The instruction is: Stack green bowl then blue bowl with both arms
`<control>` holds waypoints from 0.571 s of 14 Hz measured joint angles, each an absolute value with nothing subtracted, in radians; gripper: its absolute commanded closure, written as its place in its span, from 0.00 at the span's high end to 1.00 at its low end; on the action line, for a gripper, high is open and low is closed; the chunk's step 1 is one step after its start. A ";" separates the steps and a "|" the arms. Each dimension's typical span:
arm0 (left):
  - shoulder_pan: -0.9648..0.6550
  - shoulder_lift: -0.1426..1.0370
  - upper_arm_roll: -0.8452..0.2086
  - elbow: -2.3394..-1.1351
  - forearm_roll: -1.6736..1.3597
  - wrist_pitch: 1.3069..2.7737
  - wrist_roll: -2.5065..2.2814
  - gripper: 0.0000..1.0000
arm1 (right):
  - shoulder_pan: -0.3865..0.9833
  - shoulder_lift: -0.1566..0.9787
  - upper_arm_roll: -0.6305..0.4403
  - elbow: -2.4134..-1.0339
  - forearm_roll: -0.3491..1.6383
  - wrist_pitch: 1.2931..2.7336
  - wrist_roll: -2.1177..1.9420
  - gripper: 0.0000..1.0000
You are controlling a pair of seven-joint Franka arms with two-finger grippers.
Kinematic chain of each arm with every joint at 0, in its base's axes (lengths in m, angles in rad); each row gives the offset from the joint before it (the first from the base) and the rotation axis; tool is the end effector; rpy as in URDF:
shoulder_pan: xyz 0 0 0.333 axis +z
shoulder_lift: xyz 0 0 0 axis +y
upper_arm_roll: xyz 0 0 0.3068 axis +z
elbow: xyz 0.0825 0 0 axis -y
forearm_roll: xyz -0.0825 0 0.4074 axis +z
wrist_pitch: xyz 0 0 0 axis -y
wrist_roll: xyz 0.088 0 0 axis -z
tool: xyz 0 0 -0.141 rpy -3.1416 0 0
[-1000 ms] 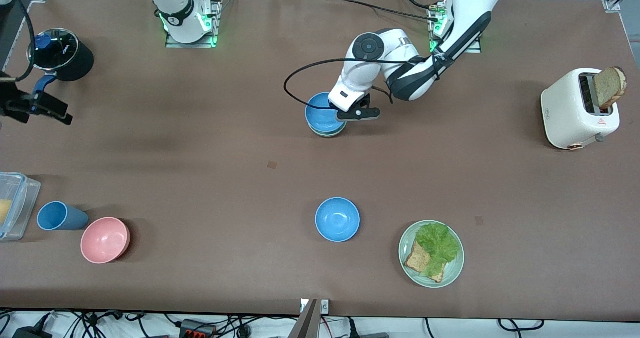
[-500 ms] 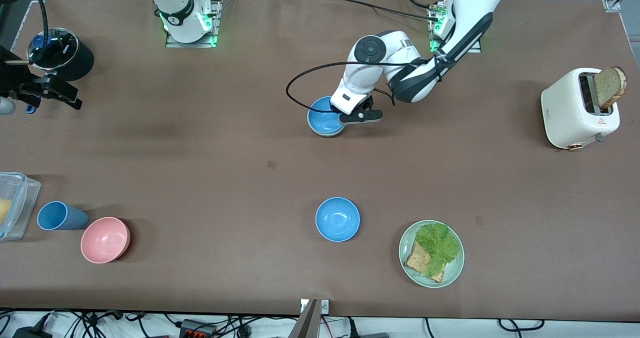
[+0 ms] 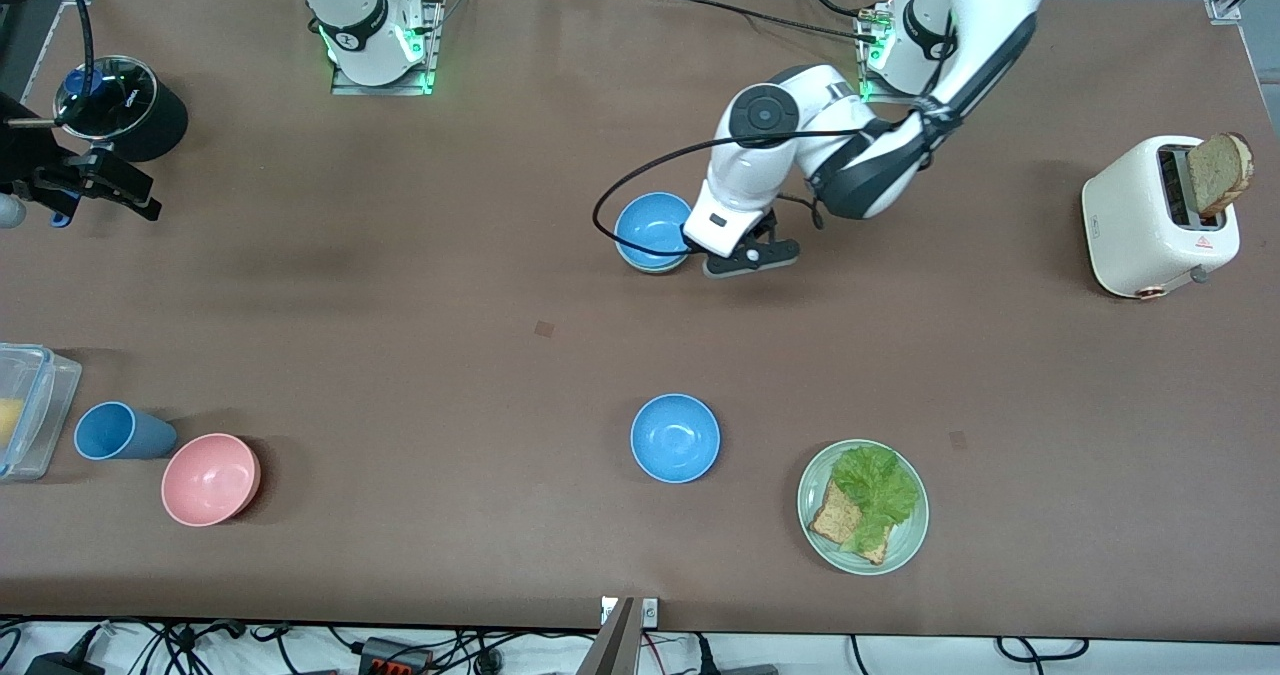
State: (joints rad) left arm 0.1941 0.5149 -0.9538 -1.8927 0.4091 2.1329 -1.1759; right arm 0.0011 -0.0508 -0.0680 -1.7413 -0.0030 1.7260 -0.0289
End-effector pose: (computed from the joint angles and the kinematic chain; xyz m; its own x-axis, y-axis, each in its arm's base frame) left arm 0.4886 -0.3990 0.2728 0.9680 0.2388 -0.0766 0.2405 -0.9705 0.0136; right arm 0.5728 -0.0394 0.5390 0.9987 -0.0375 0.0354 -0.0376 -0.9993 0.0006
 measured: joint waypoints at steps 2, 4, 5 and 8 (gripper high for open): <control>0.332 0.513 -1.049 -1.841 0.381 2.024 -1.049 0.43 | 0.001 -0.051 -0.069 -1.741 -0.003 1.726 -0.029 1.00; 0.473 0.511 -1.132 -1.793 0.369 1.931 -0.931 0.53 | 0.001 -0.051 -0.069 -1.741 -0.003 1.726 -0.029 1.00; 0.531 0.511 -1.166 -1.772 0.369 1.890 -0.887 0.60 | 0.001 -0.050 -0.069 -1.741 -0.003 1.726 -0.029 1.00; 0.618 0.511 -1.221 -1.659 0.368 1.697 -0.741 0.74 | 0.001 -0.044 -0.069 -1.742 -0.003 1.726 -0.029 1.00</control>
State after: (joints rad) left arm 0.6176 0.5113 -1.2209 -1.6589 0.3678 1.6965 -0.7410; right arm 0.0012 -0.0444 -0.0689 -1.7416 -0.0031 1.7260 -0.0289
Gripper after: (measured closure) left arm 0.401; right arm 0.000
